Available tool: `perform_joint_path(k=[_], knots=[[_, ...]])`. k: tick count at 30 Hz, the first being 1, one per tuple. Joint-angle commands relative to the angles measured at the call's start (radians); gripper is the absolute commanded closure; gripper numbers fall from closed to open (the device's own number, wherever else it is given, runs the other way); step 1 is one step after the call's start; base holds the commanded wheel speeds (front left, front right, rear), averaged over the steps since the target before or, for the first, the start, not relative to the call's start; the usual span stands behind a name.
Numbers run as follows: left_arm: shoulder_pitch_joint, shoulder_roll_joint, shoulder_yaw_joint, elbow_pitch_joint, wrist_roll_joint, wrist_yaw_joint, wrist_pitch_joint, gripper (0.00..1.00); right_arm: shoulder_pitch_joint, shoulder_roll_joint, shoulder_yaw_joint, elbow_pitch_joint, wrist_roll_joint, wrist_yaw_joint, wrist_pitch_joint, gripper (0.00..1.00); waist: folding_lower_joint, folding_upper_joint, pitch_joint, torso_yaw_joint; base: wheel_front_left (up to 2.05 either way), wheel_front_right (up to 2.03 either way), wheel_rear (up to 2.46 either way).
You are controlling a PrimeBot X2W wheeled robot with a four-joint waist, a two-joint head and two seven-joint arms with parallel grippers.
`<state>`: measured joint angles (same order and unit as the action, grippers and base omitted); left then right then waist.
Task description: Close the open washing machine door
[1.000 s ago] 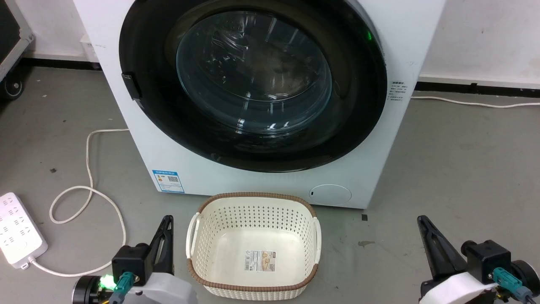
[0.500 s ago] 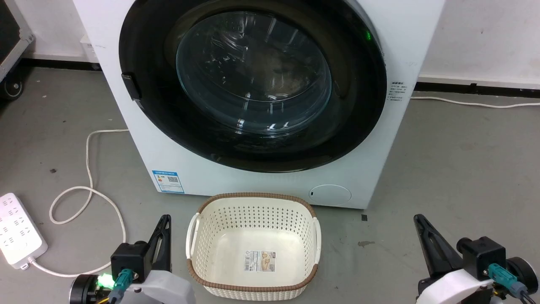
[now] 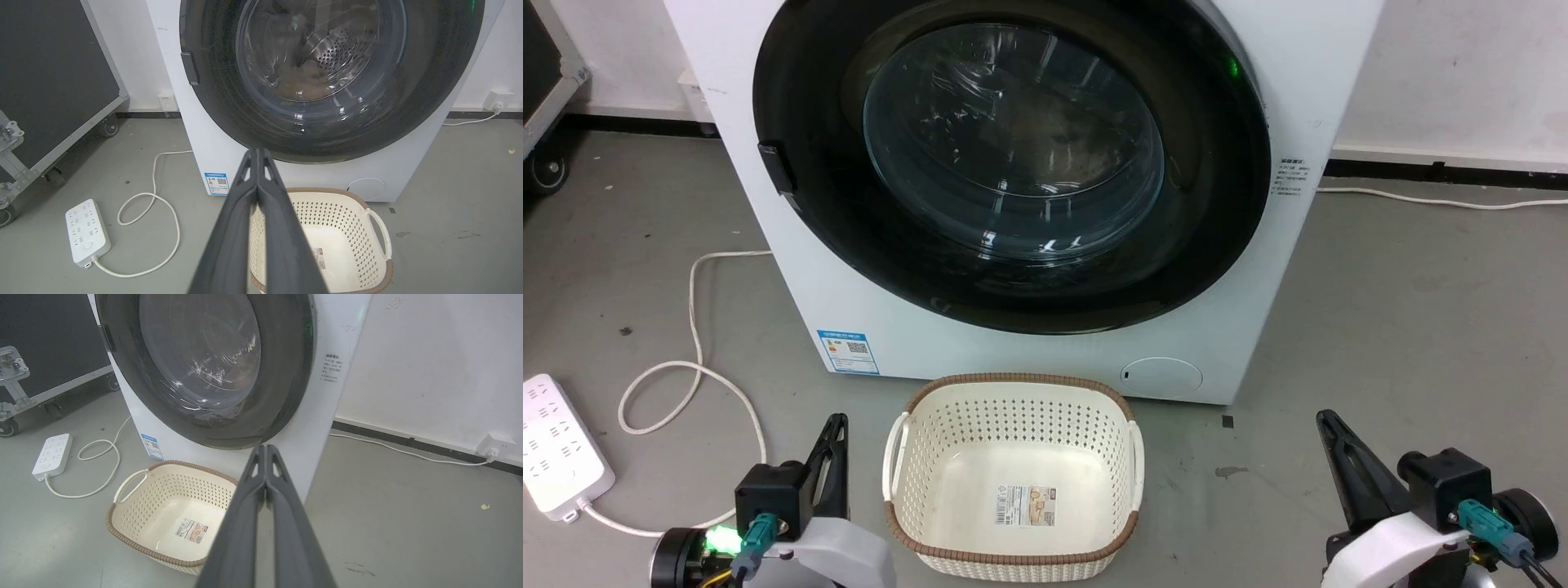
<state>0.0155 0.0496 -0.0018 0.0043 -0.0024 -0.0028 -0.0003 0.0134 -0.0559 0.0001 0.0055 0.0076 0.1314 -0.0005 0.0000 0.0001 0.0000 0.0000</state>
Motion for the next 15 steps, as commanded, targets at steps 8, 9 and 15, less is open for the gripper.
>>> perform_joint_path(k=[8,9,15], knots=[[-0.015,0.001,0.002,-0.004,0.002,0.003,0.000,1.00,-0.013,0.006,0.000,-0.005,-0.008,-0.001,0.000,1.00,0.0000,-0.0001,0.000,0.000,0.00,0.00,0.00],[-0.015,0.001,0.002,-0.004,0.002,0.003,0.000,1.00,-0.013,0.006,0.000,-0.005,-0.008,-0.001,0.000,1.00,0.0000,-0.0001,0.000,0.000,0.00,0.00,0.00],[-0.015,0.001,0.002,-0.004,0.002,0.003,0.000,1.00,-0.013,0.006,0.000,-0.005,-0.008,-0.001,0.000,1.00,0.0000,-0.0001,0.000,0.000,0.00,0.00,0.00]])
